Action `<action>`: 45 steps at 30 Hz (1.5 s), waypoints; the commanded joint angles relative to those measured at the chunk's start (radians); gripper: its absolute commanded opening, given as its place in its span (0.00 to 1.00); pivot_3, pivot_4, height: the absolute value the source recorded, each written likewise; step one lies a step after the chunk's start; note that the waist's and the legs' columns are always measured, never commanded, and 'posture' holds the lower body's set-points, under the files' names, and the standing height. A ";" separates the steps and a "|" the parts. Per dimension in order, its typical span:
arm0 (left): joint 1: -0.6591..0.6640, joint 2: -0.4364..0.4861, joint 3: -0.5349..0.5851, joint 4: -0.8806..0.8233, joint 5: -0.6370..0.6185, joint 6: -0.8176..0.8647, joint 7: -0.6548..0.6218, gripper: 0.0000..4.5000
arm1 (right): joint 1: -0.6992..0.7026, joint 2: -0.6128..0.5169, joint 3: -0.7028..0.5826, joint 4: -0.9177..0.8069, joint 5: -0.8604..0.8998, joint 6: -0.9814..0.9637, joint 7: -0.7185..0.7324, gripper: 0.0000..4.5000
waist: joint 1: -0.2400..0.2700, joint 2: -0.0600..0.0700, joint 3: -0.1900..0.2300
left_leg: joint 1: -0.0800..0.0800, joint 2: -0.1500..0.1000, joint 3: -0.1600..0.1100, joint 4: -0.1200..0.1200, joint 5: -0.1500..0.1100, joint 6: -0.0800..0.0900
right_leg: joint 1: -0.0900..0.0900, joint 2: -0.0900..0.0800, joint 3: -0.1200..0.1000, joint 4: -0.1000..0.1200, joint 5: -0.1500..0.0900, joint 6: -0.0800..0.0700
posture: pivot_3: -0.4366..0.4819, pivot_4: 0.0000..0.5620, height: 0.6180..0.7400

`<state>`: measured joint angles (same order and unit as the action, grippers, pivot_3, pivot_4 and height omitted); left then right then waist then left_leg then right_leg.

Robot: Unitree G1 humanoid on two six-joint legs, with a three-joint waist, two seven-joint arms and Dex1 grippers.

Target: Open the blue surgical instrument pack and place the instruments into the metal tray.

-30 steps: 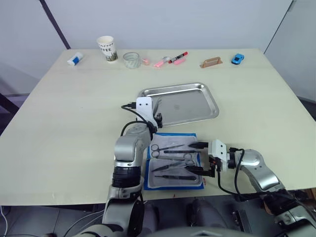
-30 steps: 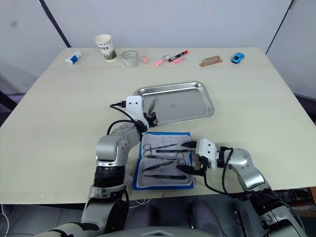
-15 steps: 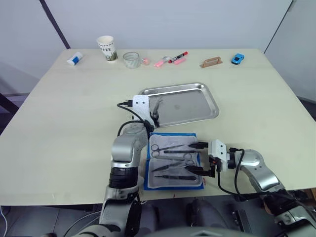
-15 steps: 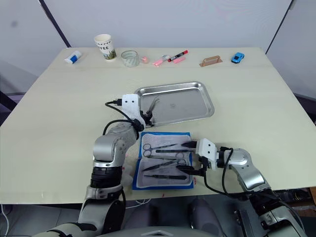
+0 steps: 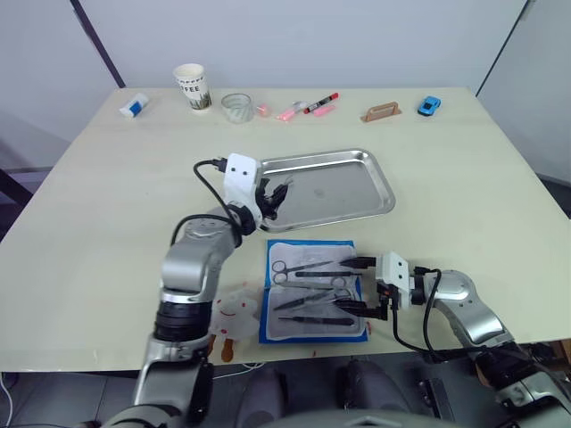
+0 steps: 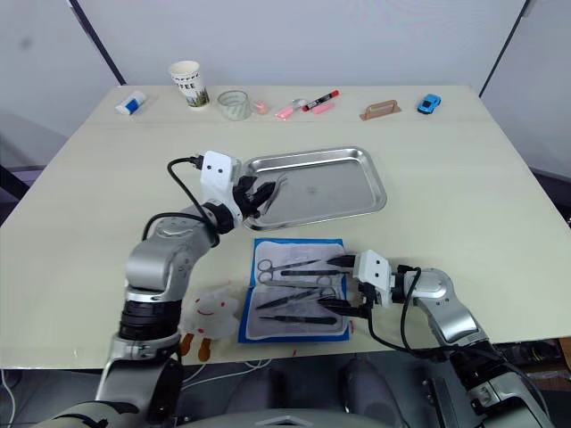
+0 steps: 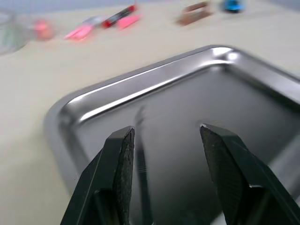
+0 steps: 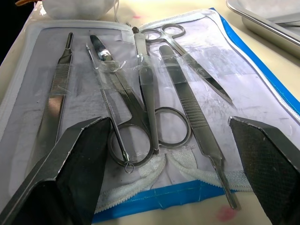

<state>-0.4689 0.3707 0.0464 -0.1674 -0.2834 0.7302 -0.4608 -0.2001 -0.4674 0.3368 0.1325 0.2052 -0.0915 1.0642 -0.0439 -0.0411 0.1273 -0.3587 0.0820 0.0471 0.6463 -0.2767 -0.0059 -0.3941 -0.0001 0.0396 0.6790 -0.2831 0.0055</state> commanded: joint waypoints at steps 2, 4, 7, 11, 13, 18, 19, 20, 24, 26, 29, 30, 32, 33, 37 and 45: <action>-0.006 0.122 -0.005 0.061 -0.042 -0.166 -0.255 0.52 | 0.041 -0.010 0.051 0.130 -0.127 0.056 -0.064 0.98 | -0.001 0.000 0.000 | 0.000 0.000 0.000 0.000 0.000 0.000 | 0.000 0.000 0.000 0.000 0.000 0.000 | 0.48 0.27 0.88; -0.009 0.171 -0.016 0.102 -0.061 -0.225 -0.363 0.52 | 0.041 -0.010 0.051 0.131 -0.127 0.056 -0.064 0.98 | 0.001 0.000 0.000 | 0.000 0.001 0.000 -0.001 0.000 0.000 | -0.001 0.001 0.000 -0.001 0.000 -0.001 | 0.48 0.27 0.88; -0.019 0.233 -0.036 0.152 -0.096 -0.293 -0.551 0.52 | 0.041 -0.012 0.049 0.130 -0.127 0.056 -0.064 0.98 | 0.000 0.000 0.001 | 0.000 0.001 0.000 -0.001 0.000 0.000 | -0.001 0.000 0.000 -0.001 0.000 -0.001 | 0.48 0.27 0.88; -0.028 0.294 -0.088 0.211 -0.093 -0.404 -0.759 0.52 | 0.041 -0.015 0.047 0.130 -0.127 0.055 -0.064 0.98 | 0.001 0.001 0.002 | 0.000 0.001 0.001 -0.002 0.000 0.000 | -0.002 0.000 0.000 -0.001 -0.002 -0.004 | 0.48 0.27 0.88; -0.035 0.305 -0.111 0.247 -0.075 -0.450 -0.818 0.52 | 0.041 -0.016 0.046 0.130 -0.127 0.056 -0.065 0.98 | 0.001 0.002 0.003 | 0.000 0.001 0.001 -0.002 0.000 0.000 | -0.002 0.001 0.000 -0.001 -0.002 -0.004 | 0.48 0.27 0.88; -0.036 0.317 -0.181 0.306 -0.024 -0.548 -0.918 0.52 | 0.045 -0.019 0.043 0.127 -0.126 0.056 -0.066 0.98 | 0.001 0.001 0.003 | 0.000 0.001 0.001 -0.002 0.000 0.000 | -0.002 0.003 0.001 -0.001 -0.003 -0.003 | 0.48 0.27 0.88; -0.038 0.312 -0.193 0.315 -0.018 -0.553 -0.928 0.52 | 0.045 -0.019 0.043 0.127 -0.126 0.056 -0.067 0.98 | 0.001 0.001 0.003 | 0.000 0.001 0.001 -0.001 0.000 0.000 | -0.002 0.003 0.001 -0.001 -0.003 -0.003 | 0.48 0.27 0.88; -0.040 0.310 -0.205 0.323 -0.017 -0.549 -0.941 0.52 | 0.046 -0.018 0.044 0.127 -0.127 0.056 -0.067 0.98 | 0.001 0.001 0.003 | 0.000 0.002 0.001 -0.001 0.000 0.000 | -0.002 0.003 0.001 -0.001 -0.003 -0.003 | 0.48 0.27 0.88; -0.055 0.302 -0.237 0.370 0.016 -0.590 -0.961 0.47 | 0.047 -0.015 0.045 0.126 -0.127 0.057 -0.071 0.98 | 0.001 0.001 0.004 | -0.001 0.002 0.001 -0.001 0.000 0.001 | -0.002 0.004 0.001 -0.001 -0.003 -0.003 | 0.48 0.27 0.88; -0.060 0.308 -0.254 0.388 0.034 -0.606 -0.980 0.31 | 0.047 -0.015 0.044 0.125 -0.127 0.057 -0.072 0.98 | 0.001 0.000 0.004 | 0.000 0.002 0.001 -0.001 0.000 0.001 | -0.002 0.004 0.001 -0.001 -0.003 -0.002 | 0.48 0.27 0.88; -0.060 0.304 -0.267 0.414 0.062 -0.644 -0.979 0.26 | 0.046 -0.016 0.043 0.129 -0.128 0.055 -0.073 0.98 | 0.001 0.001 0.004 | 0.000 0.002 0.001 -0.001 0.000 0.001 | -0.002 0.004 0.001 -0.001 -0.003 -0.002 | 0.48 0.27 0.88; -0.058 0.299 -0.268 0.417 0.063 -0.646 -0.980 0.26 | 0.046 -0.017 0.043 0.129 -0.128 0.055 -0.073 0.98 | 0.001 0.000 0.004 | 0.000 0.002 0.001 -0.001 0.000 0.001 | -0.002 0.004 0.001 -0.001 -0.003 -0.002 | 0.48 0.27 0.88; -0.054 0.292 -0.269 0.418 0.063 -0.644 -0.982 0.26 | 0.047 -0.017 0.042 0.128 -0.129 0.056 -0.074 0.98 | 0.001 0.000 0.004 | -0.001 0.002 0.001 -0.001 0.000 0.001 | -0.002 0.004 0.001 -0.001 -0.003 -0.002 | 0.48 0.27 0.88; -0.049 0.286 -0.270 0.420 0.063 -0.644 -0.980 0.26 | 0.047 -0.017 0.042 0.127 -0.129 0.057 -0.075 0.98 | 0.001 0.000 0.004 | -0.001 0.002 0.001 -0.001 0.000 0.001 | -0.002 0.004 0.001 -0.001 -0.003 -0.002 | 0.48 0.27 0.88; -0.030 0.269 -0.280 0.431 0.077 -0.657 -0.969 0.26 | 0.050 -0.018 0.041 0.125 -0.128 0.057 -0.077 0.98 | 0.001 0.000 0.004 | 0.000 0.002 0.001 -0.001 0.000 0.001 | -0.002 0.004 0.001 -0.001 -0.003 -0.002 | 0.48 0.27 0.88; -0.023 0.267 -0.286 0.449 0.111 -0.674 -0.949 0.26 | 0.052 -0.018 0.040 0.124 -0.128 0.057 -0.077 0.98 | 0.002 0.000 0.004 | -0.001 0.002 0.001 -0.001 0.000 0.001 | -0.002 0.004 0.001 -0.001 -0.003 -0.001 | 0.48 0.27 0.88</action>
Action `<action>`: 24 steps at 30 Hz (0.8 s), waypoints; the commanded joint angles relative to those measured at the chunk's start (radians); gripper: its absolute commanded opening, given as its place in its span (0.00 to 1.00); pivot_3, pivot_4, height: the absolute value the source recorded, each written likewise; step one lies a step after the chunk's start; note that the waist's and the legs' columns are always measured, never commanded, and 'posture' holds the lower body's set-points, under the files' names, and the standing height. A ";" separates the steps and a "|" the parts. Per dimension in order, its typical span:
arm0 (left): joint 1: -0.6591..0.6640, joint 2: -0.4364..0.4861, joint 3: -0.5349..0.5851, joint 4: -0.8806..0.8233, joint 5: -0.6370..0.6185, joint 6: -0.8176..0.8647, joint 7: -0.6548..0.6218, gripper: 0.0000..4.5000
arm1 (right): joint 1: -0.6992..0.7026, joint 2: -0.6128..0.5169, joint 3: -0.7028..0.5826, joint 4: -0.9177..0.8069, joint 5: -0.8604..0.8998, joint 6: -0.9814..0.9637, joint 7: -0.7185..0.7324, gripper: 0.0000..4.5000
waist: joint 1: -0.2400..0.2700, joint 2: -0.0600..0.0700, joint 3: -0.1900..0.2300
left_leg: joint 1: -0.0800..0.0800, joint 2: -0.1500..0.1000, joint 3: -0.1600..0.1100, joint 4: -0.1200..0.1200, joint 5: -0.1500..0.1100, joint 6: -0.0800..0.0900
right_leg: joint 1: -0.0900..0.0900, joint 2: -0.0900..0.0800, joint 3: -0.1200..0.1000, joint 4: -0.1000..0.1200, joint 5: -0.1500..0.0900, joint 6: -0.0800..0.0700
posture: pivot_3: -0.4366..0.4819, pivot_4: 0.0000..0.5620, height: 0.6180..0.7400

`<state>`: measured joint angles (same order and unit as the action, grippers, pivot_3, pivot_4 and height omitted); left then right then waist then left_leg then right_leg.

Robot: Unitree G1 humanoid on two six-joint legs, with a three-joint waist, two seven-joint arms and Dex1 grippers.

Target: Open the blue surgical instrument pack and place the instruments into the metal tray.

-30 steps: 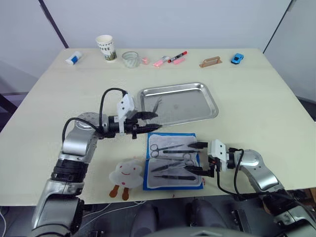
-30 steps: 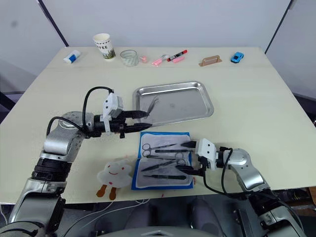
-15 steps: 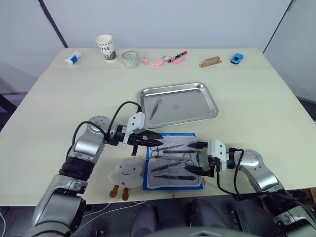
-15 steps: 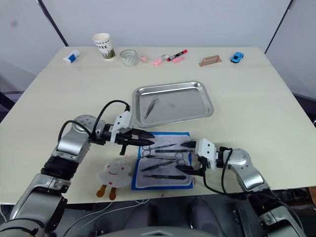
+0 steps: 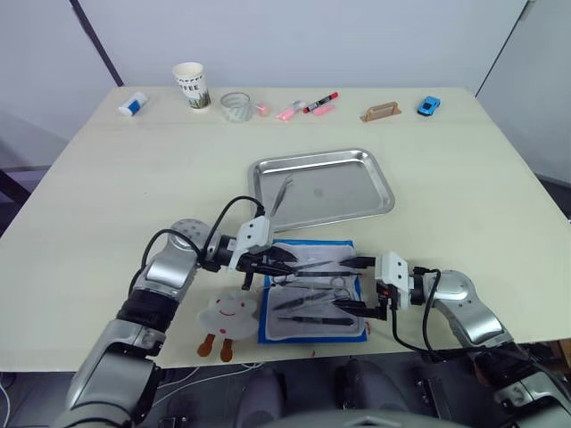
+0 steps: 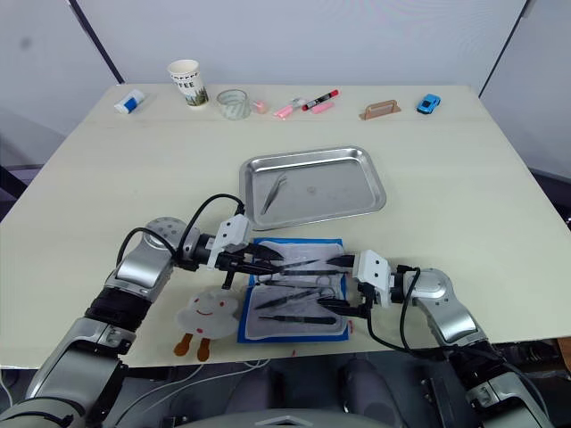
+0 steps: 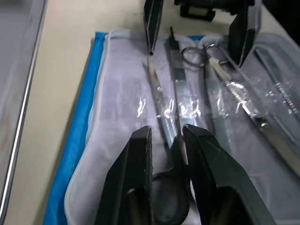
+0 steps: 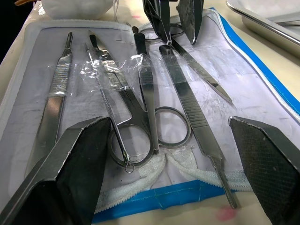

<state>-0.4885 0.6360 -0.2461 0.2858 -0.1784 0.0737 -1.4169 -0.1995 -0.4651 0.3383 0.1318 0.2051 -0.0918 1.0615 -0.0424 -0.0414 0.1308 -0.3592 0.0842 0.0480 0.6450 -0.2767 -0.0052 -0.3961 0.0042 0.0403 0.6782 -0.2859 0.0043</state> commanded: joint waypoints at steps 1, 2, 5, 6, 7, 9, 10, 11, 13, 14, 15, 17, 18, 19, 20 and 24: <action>-0.004 0.003 0.006 0.000 0.010 -0.019 0.008 0.26 | 0.051 -0.021 0.039 0.124 -0.128 0.058 -0.074 0.98 | 0.000 0.000 0.000 | 0.000 0.000 0.000 0.000 0.000 0.000 | 0.000 0.000 0.000 0.000 0.000 0.000 | 0.48 0.27 0.88; -0.004 0.005 0.004 0.002 0.014 -0.022 0.007 0.26 | 0.051 -0.022 0.039 0.123 -0.128 0.058 -0.073 0.98 | 0.000 0.000 0.000 | 0.000 0.000 0.000 0.000 0.000 0.000 | 0.000 0.000 0.000 0.000 0.000 0.000 | 0.48 0.27 0.88; 0.002 0.008 0.000 0.002 0.024 -0.027 0.005 0.26 | 0.050 -0.022 0.039 0.123 -0.128 0.057 -0.073 0.98 | 0.000 0.000 0.000 | 0.000 0.000 0.000 0.000 0.000 0.000 | 0.000 0.000 0.000 0.000 0.000 0.000 | 0.48 0.27 0.88; 0.006 0.009 -0.002 0.000 0.027 -0.030 0.004 0.26 | 0.050 -0.022 0.039 0.124 -0.128 0.057 -0.073 0.98 | 0.000 0.000 0.000 | 0.000 0.000 0.000 0.000 0.000 0.000 | 0.000 0.000 0.000 0.000 0.000 0.000 | 0.48 0.27 0.88; 0.008 0.010 -0.003 0.000 0.032 -0.033 0.005 0.26 | 0.050 -0.021 0.039 0.124 -0.128 0.057 -0.073 0.98 | 0.000 0.000 0.000 | 0.000 0.000 0.000 0.000 0.000 0.000 | 0.000 0.000 0.000 0.000 0.000 0.000 | 0.48 0.27 0.88; 0.007 0.009 -0.003 0.007 0.041 -0.040 0.015 0.26 | 0.048 -0.021 0.038 0.125 -0.128 0.056 -0.073 0.98 | 0.000 0.000 0.000 | 0.000 0.000 0.000 0.000 0.000 0.000 | 0.000 0.000 0.000 0.000 0.000 0.000 | 0.48 0.27 0.88; 0.004 0.007 -0.002 0.012 0.045 -0.042 0.019 0.26 | 0.047 -0.020 0.038 0.126 -0.128 0.056 -0.073 0.98 | 0.000 0.000 0.000 | 0.000 0.000 0.000 0.000 0.000 0.000 | 0.000 0.000 0.000 0.000 0.000 0.000 | 0.48 0.27 0.88; 0.002 0.006 -0.002 0.016 0.047 -0.043 0.021 0.26 | 0.046 -0.020 0.038 0.127 -0.128 0.055 -0.073 0.98 | 0.000 0.000 0.000 | 0.000 0.000 0.000 0.000 0.000 0.000 | 0.000 0.000 0.000 0.000 0.000 0.000 | 0.48 0.27 0.88; -0.001 0.005 -0.001 0.021 0.050 -0.047 0.022 0.26 | 0.045 -0.019 0.039 0.128 -0.128 0.055 -0.073 0.98 | 0.000 0.000 0.000 | 0.000 0.000 0.000 0.000 0.000 0.000 | 0.000 0.000 0.000 0.000 0.000 0.000 | 0.48 0.27 0.88; -0.001 0.005 -0.001 0.022 0.050 -0.047 0.022 0.26 | 0.045 -0.019 0.039 0.128 -0.128 0.055 -0.073 0.98 | 0.000 0.000 0.000 | 0.000 0.000 0.000 0.000 0.000 0.000 | 0.000 0.000 0.000 0.000 0.000 0.000 | 0.48 0.27 0.88; -0.002 0.004 -0.002 0.023 0.051 -0.048 0.023 0.26 | 0.044 -0.019 0.039 0.128 -0.129 0.055 -0.074 0.98 | 0.000 0.000 0.000 | 0.000 0.000 0.000 0.000 0.000 0.000 | 0.000 0.000 0.000 0.000 0.000 0.000 | 0.48 0.27 0.88; -0.005 0.003 -0.003 0.024 0.050 -0.046 0.022 0.26 | 0.042 -0.019 0.039 0.130 -0.129 0.054 -0.074 0.98 | 0.000 0.000 0.000 | 0.000 0.000 0.000 0.000 0.000 0.000 | 0.000 0.000 0.000 0.000 0.000 0.000 | 0.48 0.27 0.88; -0.006 0.002 -0.004 0.024 0.050 -0.045 0.022 0.26 | 0.042 -0.019 0.039 0.130 -0.129 0.054 -0.074 0.98 | 0.000 0.000 0.000 | 0.000 0.000 0.000 0.000 0.000 0.000 | 0.000 0.000 0.000 0.000 0.000 0.000 | 0.48 0.27 0.88; -0.006 0.001 -0.006 0.023 0.049 -0.043 0.019 0.26 | 0.042 -0.019 0.039 0.130 -0.129 0.054 -0.074 0.98 | 0.000 0.000 0.000 | 0.000 0.000 0.000 0.000 0.000 0.000 | 0.000 0.000 0.000 0.000 0.000 0.000 | 0.48 0.27 0.88; -0.005 0.000 -0.008 0.019 0.047 -0.039 0.015 0.26 | 0.042 -0.019 0.039 0.130 -0.129 0.054 -0.074 0.98 | 0.000 0.000 0.000 | 0.000 0.000 0.000 0.000 0.000 0.000 | 0.000 0.000 0.000 0.000 0.000 0.000 | 0.48 0.27 0.88; 0.003 0.001 -0.017 0.010 0.049 -0.036 0.006 0.20 | 0.043 -0.019 0.038 0.129 -0.128 0.054 -0.075 0.98 | 0.000 0.000 0.000 | 0.000 0.000 0.000 0.000 0.000 0.000 | 0.000 0.000 0.000 0.000 0.000 0.000 | 0.48 0.27 0.88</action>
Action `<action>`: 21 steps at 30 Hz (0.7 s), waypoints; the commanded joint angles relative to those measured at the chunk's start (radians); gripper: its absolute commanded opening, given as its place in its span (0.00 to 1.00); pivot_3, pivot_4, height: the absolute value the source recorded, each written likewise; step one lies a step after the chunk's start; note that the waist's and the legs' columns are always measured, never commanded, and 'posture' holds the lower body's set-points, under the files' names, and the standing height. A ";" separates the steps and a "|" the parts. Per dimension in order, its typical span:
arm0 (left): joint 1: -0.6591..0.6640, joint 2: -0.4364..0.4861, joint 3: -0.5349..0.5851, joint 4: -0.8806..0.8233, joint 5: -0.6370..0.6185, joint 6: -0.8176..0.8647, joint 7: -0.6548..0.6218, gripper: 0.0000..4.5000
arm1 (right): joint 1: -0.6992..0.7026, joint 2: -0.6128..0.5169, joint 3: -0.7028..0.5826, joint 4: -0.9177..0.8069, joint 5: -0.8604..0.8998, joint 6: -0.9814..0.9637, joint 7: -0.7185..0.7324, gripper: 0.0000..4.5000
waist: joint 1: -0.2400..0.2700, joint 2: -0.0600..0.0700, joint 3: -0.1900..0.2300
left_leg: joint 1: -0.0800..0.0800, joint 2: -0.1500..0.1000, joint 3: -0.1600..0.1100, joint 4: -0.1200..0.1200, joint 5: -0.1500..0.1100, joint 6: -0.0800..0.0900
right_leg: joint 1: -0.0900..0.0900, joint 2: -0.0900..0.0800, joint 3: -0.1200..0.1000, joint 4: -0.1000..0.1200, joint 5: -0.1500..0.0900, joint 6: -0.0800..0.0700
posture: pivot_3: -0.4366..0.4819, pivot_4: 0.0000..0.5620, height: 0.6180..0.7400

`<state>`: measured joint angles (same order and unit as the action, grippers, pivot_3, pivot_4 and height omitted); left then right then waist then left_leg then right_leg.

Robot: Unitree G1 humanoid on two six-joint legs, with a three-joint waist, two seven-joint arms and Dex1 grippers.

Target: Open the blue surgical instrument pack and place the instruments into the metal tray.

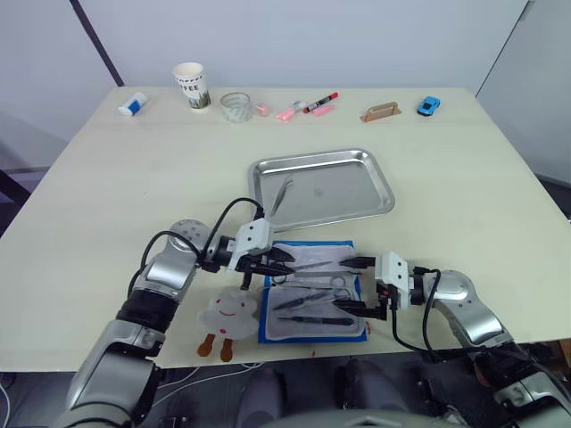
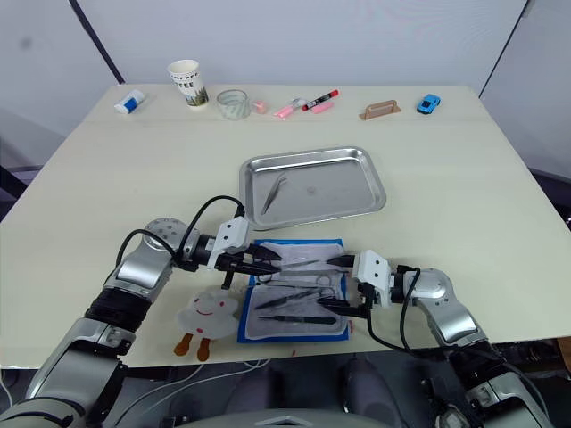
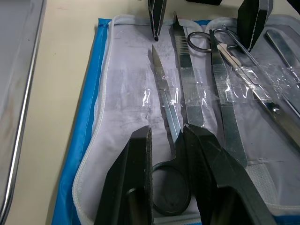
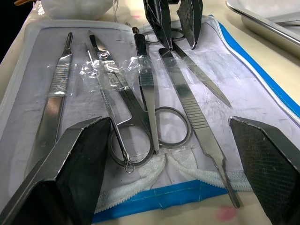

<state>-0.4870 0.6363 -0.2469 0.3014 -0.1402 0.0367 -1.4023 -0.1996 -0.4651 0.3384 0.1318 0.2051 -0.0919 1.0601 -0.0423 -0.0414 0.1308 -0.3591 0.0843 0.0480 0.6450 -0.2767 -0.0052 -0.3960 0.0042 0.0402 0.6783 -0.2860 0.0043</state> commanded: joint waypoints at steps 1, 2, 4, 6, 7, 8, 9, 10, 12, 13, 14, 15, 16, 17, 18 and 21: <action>0.002 0.000 -0.017 -0.004 0.011 0.000 -0.009 0.14 | 0.043 -0.019 0.038 0.129 -0.128 0.054 -0.074 0.98 | 0.000 0.000 0.000 | 0.000 0.000 0.000 0.000 0.000 0.000 | 0.000 0.000 0.000 0.000 0.000 0.000 | 0.48 0.27 0.88; 0.001 -0.001 -0.018 -0.003 0.013 0.000 -0.007 0.08 | 0.043 -0.019 0.037 0.130 -0.128 0.054 -0.074 0.98 | 0.000 0.000 0.000 | 0.000 0.000 0.000 0.000 0.000 0.000 | 0.000 0.000 0.000 0.000 0.000 0.000 | 0.48 0.27 0.88; 0.000 -0.005 -0.021 -0.001 0.016 0.000 -0.006 0.03 | 0.042 -0.019 0.036 0.131 -0.127 0.053 -0.073 0.98 | 0.000 0.000 0.000 | 0.000 0.000 0.000 0.000 0.000 0.000 | 0.000 0.000 0.000 0.000 0.000 0.000 | 0.48 0.27 0.88; 0.000 -0.008 -0.023 -0.001 0.018 0.001 -0.003 0.03 | 0.041 -0.019 0.036 0.133 -0.127 0.052 -0.073 0.98 | 0.000 0.000 0.000 | 0.000 0.000 0.000 0.000 0.000 0.000 | 0.000 0.000 0.000 0.000 0.000 0.000 | 0.48 0.27 0.88; 0.000 -0.010 -0.023 -0.003 0.017 0.003 -0.001 0.03 | 0.041 -0.018 0.036 0.133 -0.127 0.052 -0.074 0.98 | 0.001 0.000 0.000 | 0.000 0.000 0.000 0.000 0.000 0.000 | 0.000 0.000 0.000 0.000 0.000 0.000 | 0.48 0.27 0.88; 0.000 -0.012 -0.023 -0.004 0.017 0.005 0.000 0.03 | 0.041 -0.018 0.037 0.132 -0.128 0.052 -0.074 0.98 | 0.001 0.000 0.000 | 0.000 0.000 0.000 0.000 0.000 0.000 | 0.000 0.000 0.000 0.000 0.000 0.000 | 0.48 0.27 0.88; -0.002 -0.015 -0.022 -0.005 0.017 0.007 0.002 0.03 | 0.040 -0.017 0.037 0.133 -0.128 0.052 -0.074 0.98 | 0.001 0.000 0.000 | 0.000 0.000 0.000 0.000 0.000 0.000 | 0.000 0.000 0.000 0.000 0.000 0.000 | 0.48 0.27 0.88; -0.003 -0.017 -0.022 -0.006 0.017 0.010 0.003 0.03 | 0.040 -0.017 0.037 0.134 -0.128 0.052 -0.074 0.98 | 0.001 0.000 0.000 | 0.000 0.000 0.000 0.000 0.000 0.000 | 0.000 0.000 0.000 0.000 0.000 0.000 | 0.48 0.27 0.88; -0.010 -0.023 -0.021 -0.006 0.017 0.015 0.008 0.03 | 0.038 -0.016 0.037 0.137 -0.128 0.051 -0.073 0.98 | 0.001 0.000 0.000 | 0.000 0.000 0.000 0.000 0.000 0.000 | 0.000 0.000 0.000 0.000 0.000 0.000 | 0.48 0.27 0.88; -0.016 -0.027 -0.020 -0.010 0.015 0.022 0.010 0.03 | 0.037 -0.017 0.038 0.137 -0.128 0.051 -0.072 0.98 | 0.001 0.000 0.000 | 0.000 0.000 0.000 0.000 0.000 0.000 | 0.000 0.000 0.000 0.000 0.000 0.000 | 0.48 0.27 0.88; -0.022 -0.031 -0.020 -0.013 0.014 0.029 0.014 0.03 | 0.036 -0.017 0.038 0.139 -0.128 0.050 -0.071 0.98 | 0.001 0.000 0.000 | 0.000 0.000 0.000 0.000 0.000 0.000 | 0.000 0.000 0.000 0.000 0.000 0.000 | 0.48 0.27 0.88; -0.025 -0.034 -0.020 -0.016 0.013 0.034 0.016 0.03 | 0.035 -0.017 0.038 0.140 -0.128 0.049 -0.070 0.98 | 0.001 -0.001 0.000 | 0.000 0.000 0.000 0.000 0.000 0.000 | 0.000 0.000 0.000 0.000 0.000 0.000 | 0.48 0.27 0.88; -0.029 -0.037 -0.019 -0.025 0.010 0.045 0.017 0.03 | 0.035 -0.018 0.038 0.141 -0.129 0.049 -0.070 0.98 | 0.001 -0.001 0.000 | 0.000 0.000 0.000 0.000 0.000 0.000 | 0.000 0.000 0.000 0.000 0.000 0.001 | 0.48 0.27 0.88; -0.032 -0.040 -0.020 -0.031 0.009 0.053 0.019 0.03 | 0.034 -0.018 0.038 0.142 -0.129 0.049 -0.070 0.98 | 0.001 -0.001 -0.001 | 0.000 0.000 0.000 0.000 0.000 0.000 | 0.000 0.000 0.000 0.000 0.000 0.001 | 0.48 0.27 0.88; -0.034 -0.042 -0.021 -0.035 0.008 0.059 0.020 0.03 | 0.034 -0.018 0.038 0.143 -0.129 0.049 -0.069 0.98 | 0.000 -0.001 -0.001 | 0.000 0.000 0.000 0.000 0.000 0.000 | 0.000 0.000 0.000 0.000 0.000 0.001 | 0.48 0.27 0.88; -0.037 -0.043 -0.028 -0.056 0.006 0.076 0.012 0.03 | 0.033 -0.018 0.039 0.142 -0.129 0.050 -0.070 0.98 | 0.000 -0.001 -0.001 | 0.000 0.000 0.000 0.000 0.000 0.000 | 0.000 0.001 0.000 0.000 0.001 0.001 | 0.48 0.27 0.88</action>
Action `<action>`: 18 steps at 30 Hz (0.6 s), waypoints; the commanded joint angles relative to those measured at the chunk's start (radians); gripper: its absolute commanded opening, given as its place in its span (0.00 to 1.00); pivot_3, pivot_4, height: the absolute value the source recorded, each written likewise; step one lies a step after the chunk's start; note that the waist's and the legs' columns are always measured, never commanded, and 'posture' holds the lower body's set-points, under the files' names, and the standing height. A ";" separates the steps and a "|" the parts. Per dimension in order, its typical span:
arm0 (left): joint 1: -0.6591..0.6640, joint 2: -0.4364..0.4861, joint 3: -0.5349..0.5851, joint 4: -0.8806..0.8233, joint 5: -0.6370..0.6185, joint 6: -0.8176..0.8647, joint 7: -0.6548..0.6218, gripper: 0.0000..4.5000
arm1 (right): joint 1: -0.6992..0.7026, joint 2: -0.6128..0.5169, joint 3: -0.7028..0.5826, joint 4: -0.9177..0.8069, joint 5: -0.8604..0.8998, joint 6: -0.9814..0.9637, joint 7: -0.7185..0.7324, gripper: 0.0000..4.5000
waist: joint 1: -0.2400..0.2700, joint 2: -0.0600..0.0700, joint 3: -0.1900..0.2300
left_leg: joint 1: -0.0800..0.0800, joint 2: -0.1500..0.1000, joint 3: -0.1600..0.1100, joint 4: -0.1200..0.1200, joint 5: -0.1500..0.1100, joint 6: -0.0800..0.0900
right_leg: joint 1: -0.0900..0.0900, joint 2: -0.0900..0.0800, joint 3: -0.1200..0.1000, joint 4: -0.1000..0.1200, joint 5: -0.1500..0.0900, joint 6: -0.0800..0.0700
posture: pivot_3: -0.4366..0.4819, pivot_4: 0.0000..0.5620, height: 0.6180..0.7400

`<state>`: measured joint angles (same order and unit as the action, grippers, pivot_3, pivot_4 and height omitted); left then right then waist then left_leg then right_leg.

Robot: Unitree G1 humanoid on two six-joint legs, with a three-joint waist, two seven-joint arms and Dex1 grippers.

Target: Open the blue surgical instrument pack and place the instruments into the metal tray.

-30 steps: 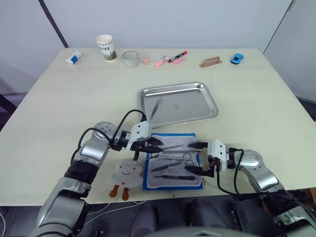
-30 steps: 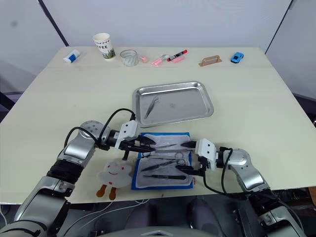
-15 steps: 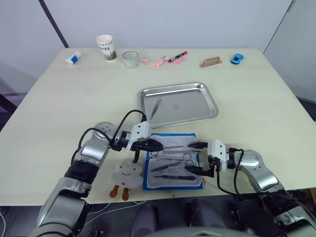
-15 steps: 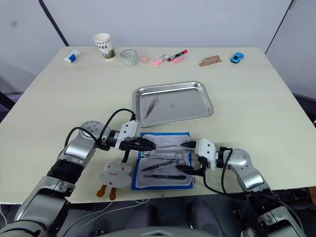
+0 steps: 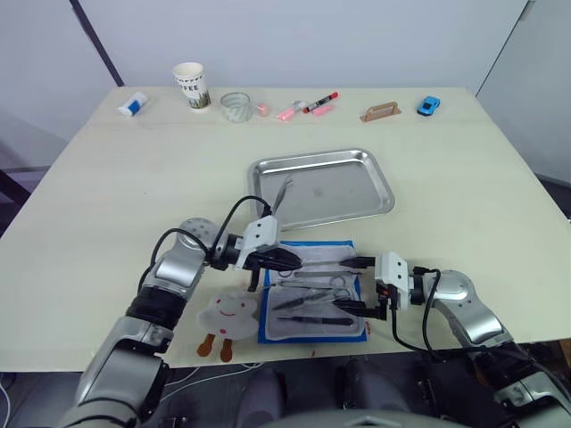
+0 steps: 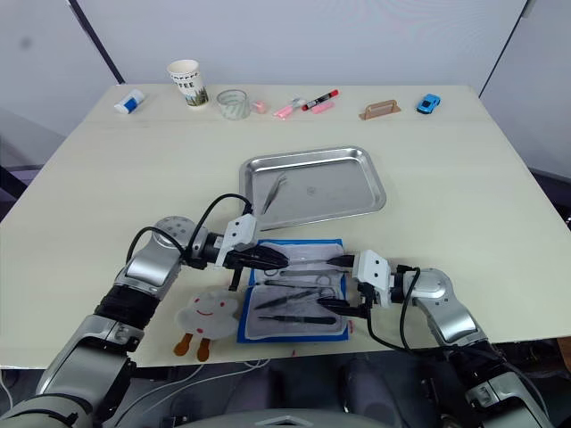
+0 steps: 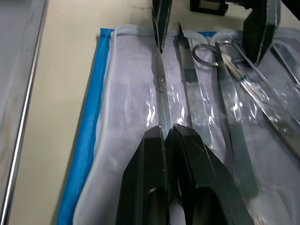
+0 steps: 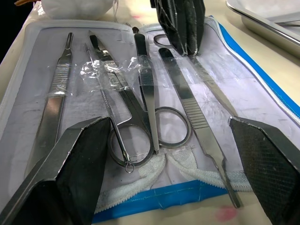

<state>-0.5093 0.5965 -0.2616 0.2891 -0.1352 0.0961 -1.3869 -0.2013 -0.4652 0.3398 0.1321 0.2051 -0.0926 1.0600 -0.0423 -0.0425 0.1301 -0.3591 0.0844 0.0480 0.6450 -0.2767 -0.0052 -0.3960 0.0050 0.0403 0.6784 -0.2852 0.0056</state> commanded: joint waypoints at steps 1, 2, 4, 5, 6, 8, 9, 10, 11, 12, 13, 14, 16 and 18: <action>-0.016 0.000 -0.019 -0.049 0.005 0.015 -0.008 0.03 | 0.035 -0.018 0.039 0.142 -0.129 0.051 -0.069 0.98 | 0.000 0.000 0.000 | 0.000 0.000 0.000 0.000 0.000 0.000 | 0.000 0.000 0.000 0.000 0.000 0.000 | 0.48 0.27 0.88; -0.019 0.004 -0.025 -0.053 0.009 0.017 -0.013 0.03 | 0.035 -0.018 0.039 0.142 -0.129 0.051 -0.069 0.98 | 0.000 0.000 0.000 | 0.000 0.000 0.000 0.000 0.000 0.000 | 0.000 0.000 0.000 0.000 0.000 0.000 | 0.48 0.27 0.88; -0.031 0.011 -0.032 -0.052 0.020 0.022 -0.014 0.03 | 0.034 -0.018 0.040 0.142 -0.130 0.051 -0.069 0.98 | 0.000 0.000 0.000 | 0.000 0.000 0.000 0.000 0.000 0.000 | 0.000 0.000 0.000 0.000 0.000 0.000 | 0.48 0.27 0.88; -0.039 0.013 -0.034 -0.049 0.026 0.024 -0.012 0.03 | 0.034 -0.018 0.040 0.143 -0.130 0.051 -0.069 0.98 | 0.000 0.000 0.000 | 0.000 0.000 0.000 0.000 0.000 0.000 | 0.000 0.000 0.000 0.000 0.000 0.000 | 0.48 0.27 0.88; -0.048 0.018 -0.037 -0.049 0.030 0.030 -0.016 0.03 | 0.034 -0.017 0.040 0.142 -0.130 0.052 -0.070 0.98 | 0.000 0.000 0.000 | 0.000 0.000 0.000 0.000 0.000 0.000 | 0.000 0.000 0.000 0.000 0.000 0.000 | 0.48 0.27 0.88; -0.061 0.026 -0.042 -0.053 0.033 0.046 -0.026 0.03 | 0.034 -0.017 0.040 0.142 -0.131 0.051 -0.070 0.98 | 0.000 0.000 0.000 | 0.000 0.000 0.000 0.000 0.000 0.000 | 0.000 0.000 0.000 0.000 0.000 0.000 | 0.48 0.27 0.88; -0.067 0.031 -0.043 -0.059 0.032 0.059 -0.033 0.03 | 0.034 -0.016 0.040 0.141 -0.131 0.051 -0.071 0.98 | 0.000 0.000 0.000 | 0.000 0.000 0.000 0.000 0.000 0.000 | 0.000 0.000 0.000 0.000 0.000 0.000 | 0.48 0.27 0.88; -0.074 0.034 -0.045 -0.067 0.030 0.072 -0.038 0.03 | 0.034 -0.016 0.041 0.141 -0.131 0.051 -0.071 0.98 | 0.000 0.000 0.000 | 0.000 0.000 0.000 0.000 0.000 0.000 | 0.000 0.000 0.000 0.000 0.000 0.000 | 0.48 0.27 0.88; -0.082 0.036 -0.045 -0.077 0.026 0.086 -0.042 0.03 | 0.034 -0.016 0.041 0.142 -0.131 0.051 -0.072 0.98 | 0.000 -0.001 0.000 | 0.000 0.000 0.000 0.000 0.000 0.000 | 0.000 0.000 0.000 0.000 0.000 0.000 | 0.48 0.27 0.88; -0.090 0.035 -0.044 -0.086 0.021 0.098 -0.042 0.03 | 0.034 -0.016 0.041 0.142 -0.131 0.050 -0.072 0.98 | 0.000 0.000 0.000 | 0.000 0.000 0.000 0.000 0.000 0.000 | 0.000 0.001 0.000 0.000 0.000 0.000 | 0.48 0.27 0.88; -0.097 0.035 -0.043 -0.098 0.016 0.117 -0.041 0.03 | 0.036 -0.016 0.041 0.140 -0.131 0.051 -0.073 0.98 | 0.000 -0.001 0.000 | 0.000 0.000 0.000 0.000 0.000 0.000 | 0.000 0.001 0.000 0.000 0.000 -0.001 | 0.48 0.27 0.88; -0.103 0.035 -0.044 -0.110 0.012 0.140 -0.040 0.03 | 0.037 -0.016 0.041 0.139 -0.131 0.051 -0.073 0.98 | 0.000 -0.001 0.000 | 0.000 0.000 0.000 0.000 0.000 0.000 | 0.000 0.001 0.000 0.000 0.000 -0.001 | 0.48 0.27 0.88; -0.112 0.037 -0.049 -0.135 0.011 0.176 -0.041 0.03 | 0.038 -0.015 0.041 0.138 -0.130 0.052 -0.074 0.98 | 0.000 -0.001 0.000 | 0.000 0.000 0.000 0.000 0.000 0.000 | 0.000 0.001 0.000 0.000 0.000 -0.001 | 0.48 0.27 0.88; -0.114 0.045 -0.058 -0.164 0.018 0.212 -0.041 0.03 | 0.041 -0.015 0.042 0.136 -0.130 0.052 -0.075 0.98 | 0.000 -0.001 0.000 | 0.000 0.000 0.000 0.000 0.000 0.000 | 0.000 0.001 0.000 0.000 0.000 -0.001 | 0.48 0.27 0.88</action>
<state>-0.5986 0.6387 -0.3246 0.1854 -0.1023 0.2928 -1.4211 -0.2022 -0.4651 0.3407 0.1320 0.2051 -0.0935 1.0600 -0.0425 -0.0431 0.1301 -0.3592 0.0845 0.0478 0.6451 -0.2767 -0.0051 -0.3961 0.0057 0.0406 0.6784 -0.2856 0.0051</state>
